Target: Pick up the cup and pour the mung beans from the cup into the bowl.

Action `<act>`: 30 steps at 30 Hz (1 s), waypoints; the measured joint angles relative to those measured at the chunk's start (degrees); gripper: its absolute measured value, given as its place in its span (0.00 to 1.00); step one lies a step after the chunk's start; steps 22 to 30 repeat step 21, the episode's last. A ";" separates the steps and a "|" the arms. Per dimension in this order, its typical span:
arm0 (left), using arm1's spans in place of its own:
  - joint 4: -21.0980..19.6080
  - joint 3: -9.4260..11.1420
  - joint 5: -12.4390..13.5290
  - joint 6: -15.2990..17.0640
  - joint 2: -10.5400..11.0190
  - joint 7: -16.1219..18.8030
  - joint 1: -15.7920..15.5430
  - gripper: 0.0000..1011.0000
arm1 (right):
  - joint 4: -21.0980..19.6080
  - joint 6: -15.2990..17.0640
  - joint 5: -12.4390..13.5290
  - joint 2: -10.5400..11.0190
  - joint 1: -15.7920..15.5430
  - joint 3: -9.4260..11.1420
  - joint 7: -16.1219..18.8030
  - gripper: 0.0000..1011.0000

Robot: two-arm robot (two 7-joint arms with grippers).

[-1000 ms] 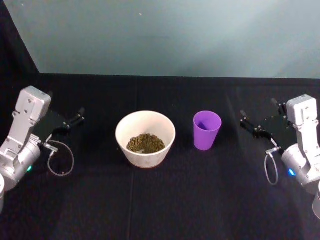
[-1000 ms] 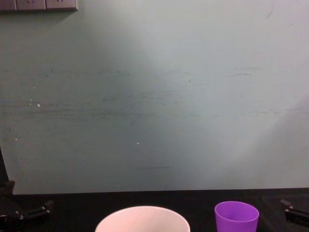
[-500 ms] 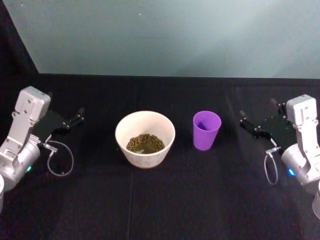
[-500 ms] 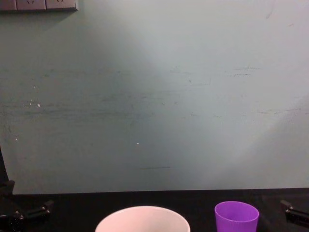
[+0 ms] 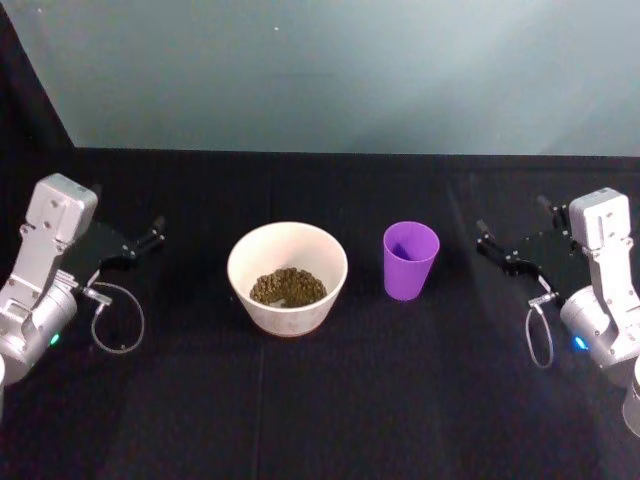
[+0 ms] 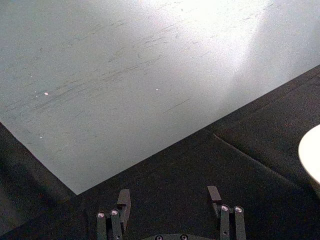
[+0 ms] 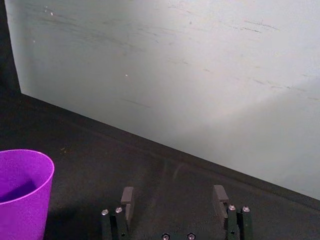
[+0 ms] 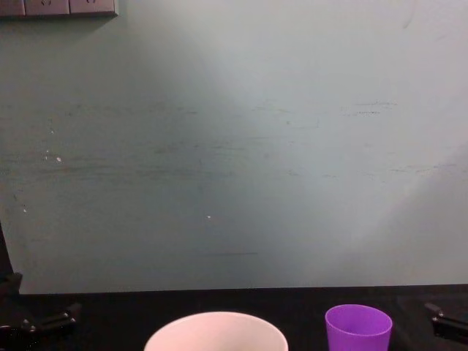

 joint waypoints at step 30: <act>0.00 0.00 0.00 0.00 0.00 0.00 0.00 0.99 | 0.00 0.00 0.00 0.01 0.00 0.00 0.05 0.99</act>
